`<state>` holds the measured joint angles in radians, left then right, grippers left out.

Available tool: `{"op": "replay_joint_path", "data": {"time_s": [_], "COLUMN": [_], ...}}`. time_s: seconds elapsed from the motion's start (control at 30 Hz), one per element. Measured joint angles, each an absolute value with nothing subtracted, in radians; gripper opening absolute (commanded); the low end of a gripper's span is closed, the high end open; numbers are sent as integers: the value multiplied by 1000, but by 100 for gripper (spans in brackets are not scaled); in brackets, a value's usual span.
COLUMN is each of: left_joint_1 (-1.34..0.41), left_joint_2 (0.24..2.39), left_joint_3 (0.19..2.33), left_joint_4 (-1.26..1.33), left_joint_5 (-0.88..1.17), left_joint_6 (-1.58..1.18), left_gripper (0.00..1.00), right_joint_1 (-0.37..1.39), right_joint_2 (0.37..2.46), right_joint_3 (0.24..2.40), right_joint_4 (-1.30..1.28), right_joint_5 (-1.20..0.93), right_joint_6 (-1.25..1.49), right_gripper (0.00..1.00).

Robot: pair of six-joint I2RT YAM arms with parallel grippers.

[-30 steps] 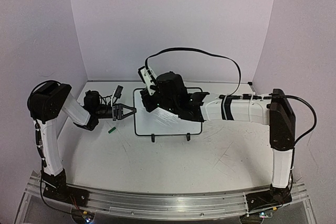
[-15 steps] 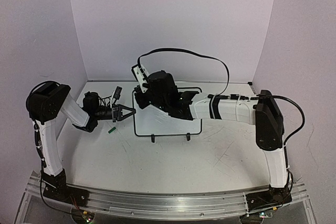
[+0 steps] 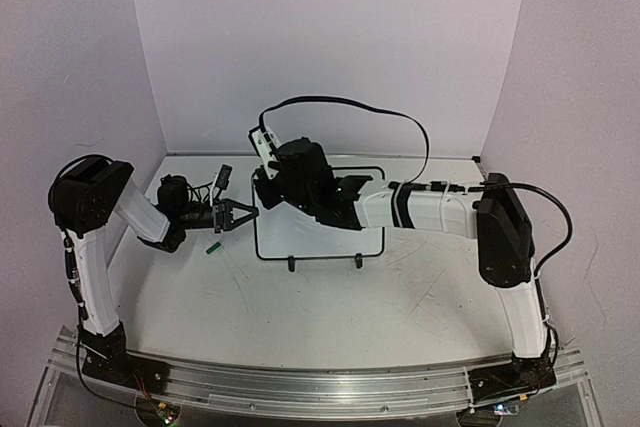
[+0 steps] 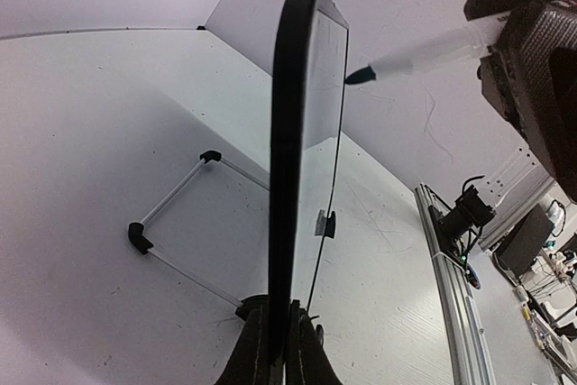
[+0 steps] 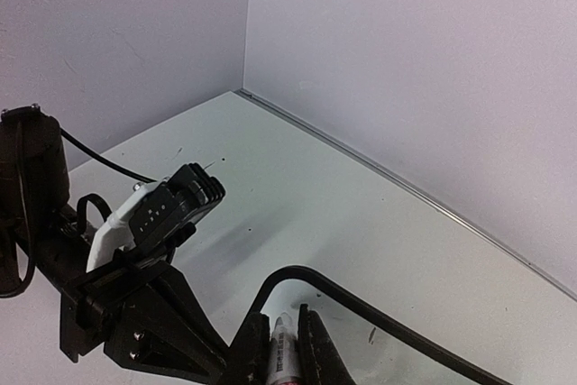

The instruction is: Write a sentence on the whiteboard

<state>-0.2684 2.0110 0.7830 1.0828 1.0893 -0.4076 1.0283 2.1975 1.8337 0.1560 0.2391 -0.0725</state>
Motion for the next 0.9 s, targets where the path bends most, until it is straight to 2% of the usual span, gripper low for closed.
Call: {"op": "replay_joint_path", "data": {"time_s": [0.9], "left_joint_1": [-268], "left_joint_2": [2006], "left_joint_3": [777], "left_joint_4": [1082], "left_joint_5": [1086], "left_joint_6": [-407], "left_gripper": [0], "right_joint_1": [1026], "right_joint_2": [2230], "right_joint_3": [1873], "right_joint_4": [148], "right_joint_5": [273], "right_joint_6": [-49], "right_gripper": [0]}}
